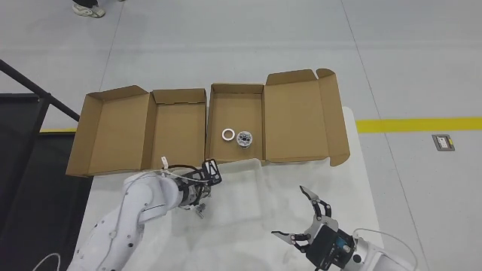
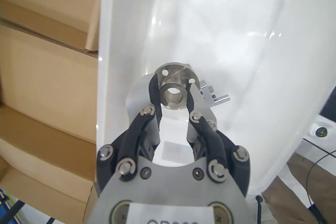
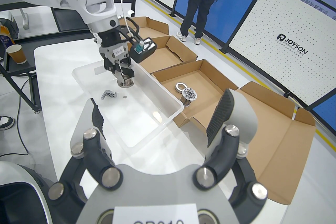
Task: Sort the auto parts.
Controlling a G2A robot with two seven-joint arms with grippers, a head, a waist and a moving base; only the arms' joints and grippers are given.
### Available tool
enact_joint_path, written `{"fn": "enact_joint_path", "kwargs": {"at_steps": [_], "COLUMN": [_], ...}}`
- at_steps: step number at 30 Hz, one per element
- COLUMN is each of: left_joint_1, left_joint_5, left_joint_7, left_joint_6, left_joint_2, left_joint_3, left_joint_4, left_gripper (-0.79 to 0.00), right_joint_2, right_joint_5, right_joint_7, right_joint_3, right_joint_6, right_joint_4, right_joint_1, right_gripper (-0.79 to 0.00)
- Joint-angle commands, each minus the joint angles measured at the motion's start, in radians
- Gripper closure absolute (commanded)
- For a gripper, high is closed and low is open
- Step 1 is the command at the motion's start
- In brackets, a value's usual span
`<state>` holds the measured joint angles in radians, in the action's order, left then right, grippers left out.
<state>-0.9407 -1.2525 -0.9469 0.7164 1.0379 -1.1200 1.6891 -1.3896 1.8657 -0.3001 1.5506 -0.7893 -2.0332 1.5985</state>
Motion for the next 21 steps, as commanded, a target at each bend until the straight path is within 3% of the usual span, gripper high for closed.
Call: {"fn": "enact_joint_path", "kwargs": {"at_steps": [1,5,10,15,21], "left_joint_1": [-0.048,-0.126,-0.175,-0.185,-0.185], "left_joint_5": [0.002,-0.002,-0.019,-0.001,-0.001], "left_joint_7": [0.006,0.062,0.2,0.362,0.362], "left_joint_6": [-0.019,-0.074,-0.192,-0.271,-0.271], "left_joint_2": [-0.013,-0.032,-0.043,-0.041,-0.041], "left_joint_3": [-0.067,-0.198,-0.345,-0.387,-0.387], "left_joint_4": [0.078,0.166,0.145,0.05,0.05], "left_gripper": [0.0,0.0,0.0,0.0,0.0], "right_joint_2": [0.0,0.0,0.0,0.0,0.0], "right_joint_5": [0.0,0.0,0.0,0.0,0.0], "right_joint_7": [0.0,0.0,0.0,0.0,0.0], "right_joint_3": [0.0,0.0,0.0,0.0,0.0], "right_joint_6": [0.0,0.0,0.0,0.0,0.0], "right_joint_4": [0.0,0.0,0.0,0.0,0.0], "right_joint_1": [0.0,0.0,0.0,0.0,0.0], "right_gripper": [-0.785,-0.785,-0.785,-0.785,-0.785]}}
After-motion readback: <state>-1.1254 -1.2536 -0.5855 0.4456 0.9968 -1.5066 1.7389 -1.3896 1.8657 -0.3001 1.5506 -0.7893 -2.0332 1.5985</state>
